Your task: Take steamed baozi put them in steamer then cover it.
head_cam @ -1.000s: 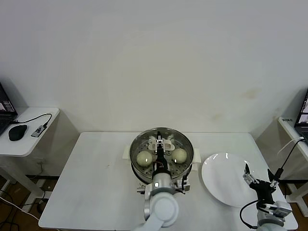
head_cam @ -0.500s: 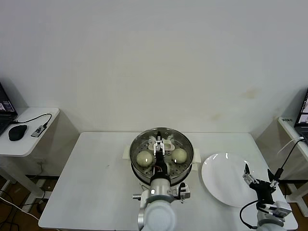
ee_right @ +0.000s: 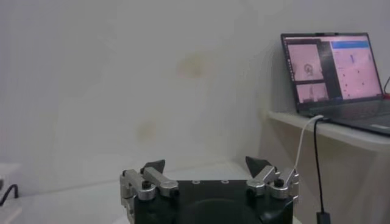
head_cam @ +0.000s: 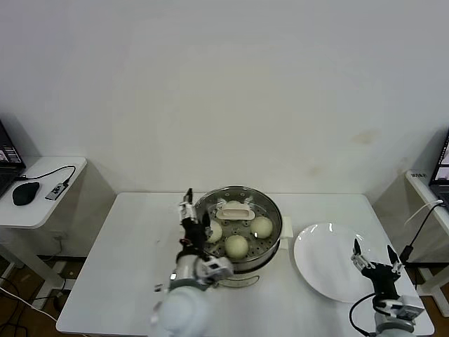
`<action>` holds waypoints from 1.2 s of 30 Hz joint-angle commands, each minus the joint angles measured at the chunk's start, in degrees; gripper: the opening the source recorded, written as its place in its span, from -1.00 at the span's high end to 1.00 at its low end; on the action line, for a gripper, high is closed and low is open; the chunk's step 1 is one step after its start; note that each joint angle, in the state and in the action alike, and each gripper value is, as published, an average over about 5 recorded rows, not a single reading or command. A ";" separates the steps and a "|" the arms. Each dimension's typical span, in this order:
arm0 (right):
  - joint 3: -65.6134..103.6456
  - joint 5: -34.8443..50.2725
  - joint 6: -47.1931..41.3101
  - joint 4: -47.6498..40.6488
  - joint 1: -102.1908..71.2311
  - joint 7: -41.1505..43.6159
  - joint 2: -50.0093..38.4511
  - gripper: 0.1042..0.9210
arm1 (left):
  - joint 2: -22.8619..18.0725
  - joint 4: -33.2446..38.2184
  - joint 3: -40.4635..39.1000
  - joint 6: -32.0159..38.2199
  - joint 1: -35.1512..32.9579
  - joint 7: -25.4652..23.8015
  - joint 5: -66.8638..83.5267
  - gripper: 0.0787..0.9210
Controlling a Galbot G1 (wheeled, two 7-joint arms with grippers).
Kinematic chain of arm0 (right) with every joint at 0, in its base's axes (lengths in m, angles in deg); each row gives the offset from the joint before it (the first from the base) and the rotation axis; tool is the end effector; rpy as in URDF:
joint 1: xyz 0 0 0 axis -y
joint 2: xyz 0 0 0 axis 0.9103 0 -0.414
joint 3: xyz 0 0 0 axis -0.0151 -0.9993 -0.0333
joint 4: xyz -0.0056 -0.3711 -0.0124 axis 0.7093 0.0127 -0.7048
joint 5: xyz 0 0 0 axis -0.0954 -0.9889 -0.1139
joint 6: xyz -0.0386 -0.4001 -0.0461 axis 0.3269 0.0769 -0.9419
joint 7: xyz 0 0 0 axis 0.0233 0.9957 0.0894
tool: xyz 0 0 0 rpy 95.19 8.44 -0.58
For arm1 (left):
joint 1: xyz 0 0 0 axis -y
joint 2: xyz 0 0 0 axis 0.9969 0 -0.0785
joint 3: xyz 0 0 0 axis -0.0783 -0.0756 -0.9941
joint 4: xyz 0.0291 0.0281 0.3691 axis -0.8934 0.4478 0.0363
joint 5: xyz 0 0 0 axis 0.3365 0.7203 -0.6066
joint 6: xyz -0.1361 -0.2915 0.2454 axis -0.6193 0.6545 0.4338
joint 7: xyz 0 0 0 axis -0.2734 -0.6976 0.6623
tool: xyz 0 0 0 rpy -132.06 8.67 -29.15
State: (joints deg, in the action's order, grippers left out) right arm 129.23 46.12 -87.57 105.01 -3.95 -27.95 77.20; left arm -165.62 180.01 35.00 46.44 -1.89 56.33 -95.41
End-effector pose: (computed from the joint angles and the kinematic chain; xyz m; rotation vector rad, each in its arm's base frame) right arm 0.2199 -0.1609 -0.3420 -0.3641 -3.0373 -0.0639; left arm 0.2812 -0.1333 -0.2186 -0.0466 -2.6375 -1.6031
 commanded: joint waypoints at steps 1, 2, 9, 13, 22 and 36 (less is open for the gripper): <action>-2.48 -3.35 3.94 0.37 -1.90 0.99 -2.14 -0.76 | 3.96 -0.03 21.35 25.75 -7.76 14.50 46.66 -0.77; -3.41 -3.39 4.24 0.44 -2.51 1.11 -2.78 -0.76 | 3.61 -0.82 23.21 27.45 -9.19 14.78 48.87 -0.77; -7.67 -2.23 3.26 1.47 -7.21 1.28 -5.71 -0.76 | 2.16 -1.07 35.07 32.05 -21.05 13.10 63.69 -0.77; -7.99 -0.18 1.48 2.32 -8.93 0.98 -6.07 -0.76 | 2.15 -0.88 38.79 31.93 -26.68 11.40 69.39 -0.77; -9.48 0.53 -0.36 3.99 -12.70 1.24 -7.32 -0.76 | 3.58 -2.96 33.10 32.88 -37.80 9.58 72.05 -0.77; -9.06 0.23 -8.83 9.09 -14.80 3.65 -8.57 -0.76 | 0.83 0.24 33.69 27.73 -39.01 8.58 66.59 -0.77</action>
State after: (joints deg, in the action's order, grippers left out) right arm 120.76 46.80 -91.81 111.62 -16.80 -25.75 69.54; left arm -163.78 179.00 67.36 75.44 -36.30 65.47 -30.20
